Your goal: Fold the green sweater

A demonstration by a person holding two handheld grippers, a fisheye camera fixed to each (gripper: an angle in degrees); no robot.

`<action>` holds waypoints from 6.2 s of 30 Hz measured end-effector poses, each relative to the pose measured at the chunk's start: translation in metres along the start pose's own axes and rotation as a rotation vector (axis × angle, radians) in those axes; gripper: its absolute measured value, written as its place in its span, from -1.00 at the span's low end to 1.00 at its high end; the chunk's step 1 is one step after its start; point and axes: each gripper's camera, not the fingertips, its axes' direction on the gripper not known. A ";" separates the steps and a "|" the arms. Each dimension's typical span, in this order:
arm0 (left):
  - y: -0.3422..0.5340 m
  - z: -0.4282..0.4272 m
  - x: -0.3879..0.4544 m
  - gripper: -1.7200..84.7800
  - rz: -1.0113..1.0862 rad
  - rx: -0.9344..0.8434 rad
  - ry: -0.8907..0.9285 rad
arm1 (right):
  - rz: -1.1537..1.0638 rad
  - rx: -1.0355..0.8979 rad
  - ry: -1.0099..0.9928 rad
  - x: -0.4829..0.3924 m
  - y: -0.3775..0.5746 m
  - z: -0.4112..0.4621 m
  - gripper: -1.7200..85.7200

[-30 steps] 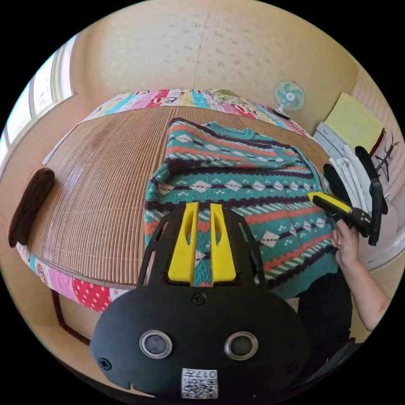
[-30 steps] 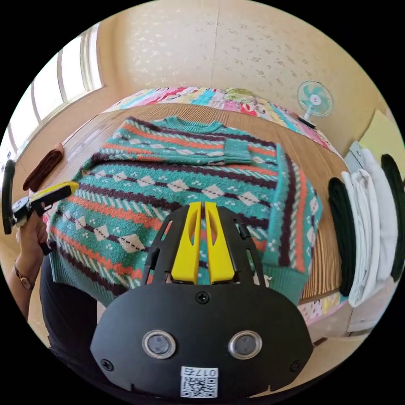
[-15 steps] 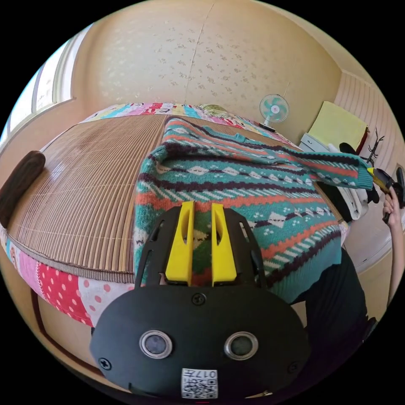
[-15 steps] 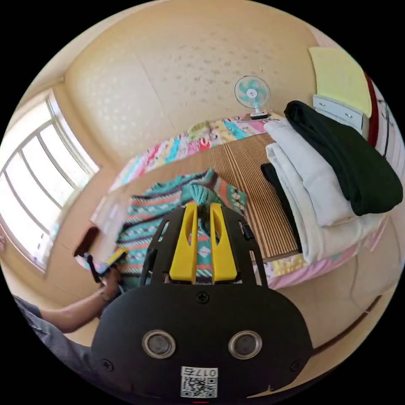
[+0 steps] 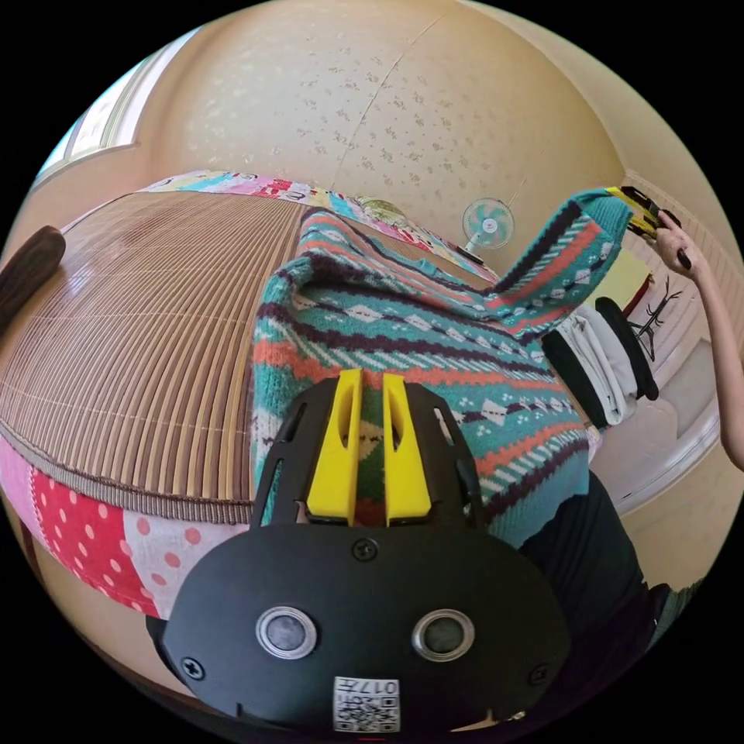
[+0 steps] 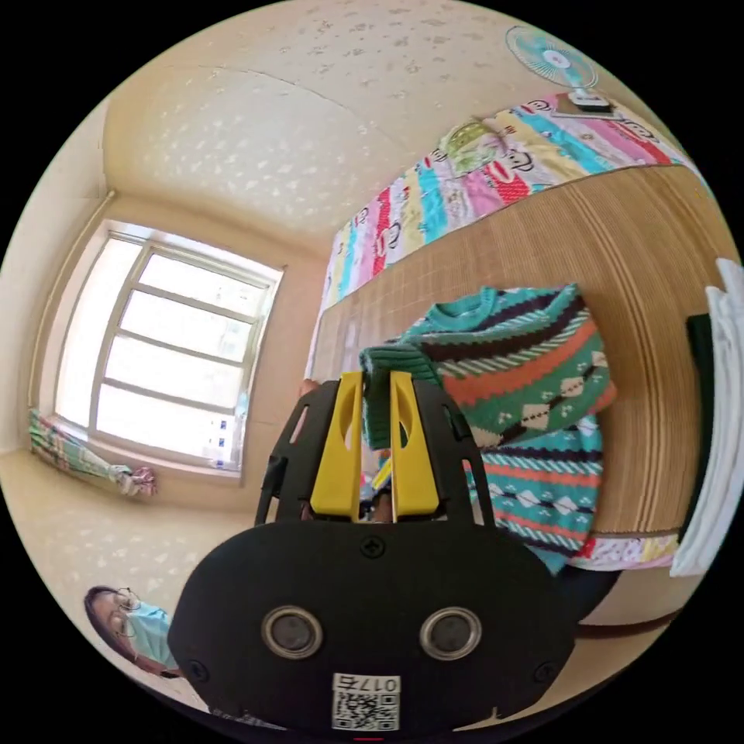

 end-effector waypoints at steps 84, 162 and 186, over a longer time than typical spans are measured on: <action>-0.032 0.107 0.123 -0.76 -0.060 -0.640 -0.438 | 0.053 -0.001 0.761 0.168 0.350 0.035 -0.66; -0.176 0.121 0.360 -0.76 0.285 -0.094 0.608 | -0.265 0.683 0.666 0.237 0.265 0.093 -0.93; -0.124 0.256 0.100 -0.42 -0.477 -0.469 0.722 | 0.116 0.066 -0.094 0.440 0.159 -0.079 -0.45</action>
